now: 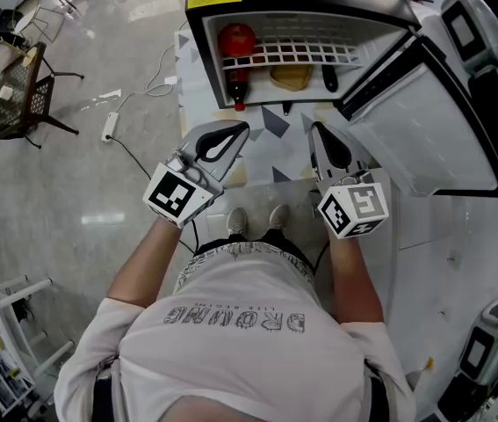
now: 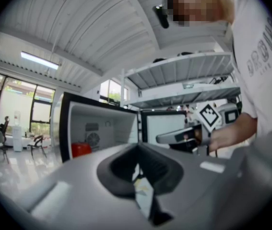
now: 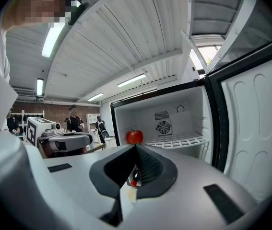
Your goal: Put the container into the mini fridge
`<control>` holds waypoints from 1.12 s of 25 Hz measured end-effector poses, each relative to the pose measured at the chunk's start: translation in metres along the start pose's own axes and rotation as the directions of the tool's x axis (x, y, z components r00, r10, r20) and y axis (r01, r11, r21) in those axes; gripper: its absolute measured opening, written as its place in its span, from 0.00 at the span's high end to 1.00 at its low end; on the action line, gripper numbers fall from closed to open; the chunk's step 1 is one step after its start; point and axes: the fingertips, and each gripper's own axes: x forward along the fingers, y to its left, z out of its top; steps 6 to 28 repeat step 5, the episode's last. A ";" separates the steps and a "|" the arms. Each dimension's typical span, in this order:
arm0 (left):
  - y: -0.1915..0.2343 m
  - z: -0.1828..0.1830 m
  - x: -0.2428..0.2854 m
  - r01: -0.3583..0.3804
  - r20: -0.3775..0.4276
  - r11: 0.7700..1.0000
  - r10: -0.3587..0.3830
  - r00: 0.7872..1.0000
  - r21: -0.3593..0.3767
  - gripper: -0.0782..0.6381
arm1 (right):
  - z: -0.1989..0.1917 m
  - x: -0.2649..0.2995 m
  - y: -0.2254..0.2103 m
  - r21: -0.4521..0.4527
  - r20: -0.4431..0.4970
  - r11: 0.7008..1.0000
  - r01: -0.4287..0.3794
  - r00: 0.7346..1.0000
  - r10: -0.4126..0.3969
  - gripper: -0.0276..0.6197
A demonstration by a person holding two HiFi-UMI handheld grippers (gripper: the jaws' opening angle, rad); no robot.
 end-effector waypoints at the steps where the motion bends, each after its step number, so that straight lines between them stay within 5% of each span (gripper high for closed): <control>1: 0.000 0.000 0.001 -0.001 -0.001 1.000 0.001 1.000 -0.001 0.88 | 0.000 0.000 -0.001 -0.001 -0.001 1.000 -0.001 1.000 0.001 0.96; 28: -0.001 -0.002 0.006 -0.004 0.001 1.000 0.004 1.000 -0.005 0.88 | -0.001 0.000 -0.006 -0.007 -0.004 1.000 0.000 1.000 0.000 0.96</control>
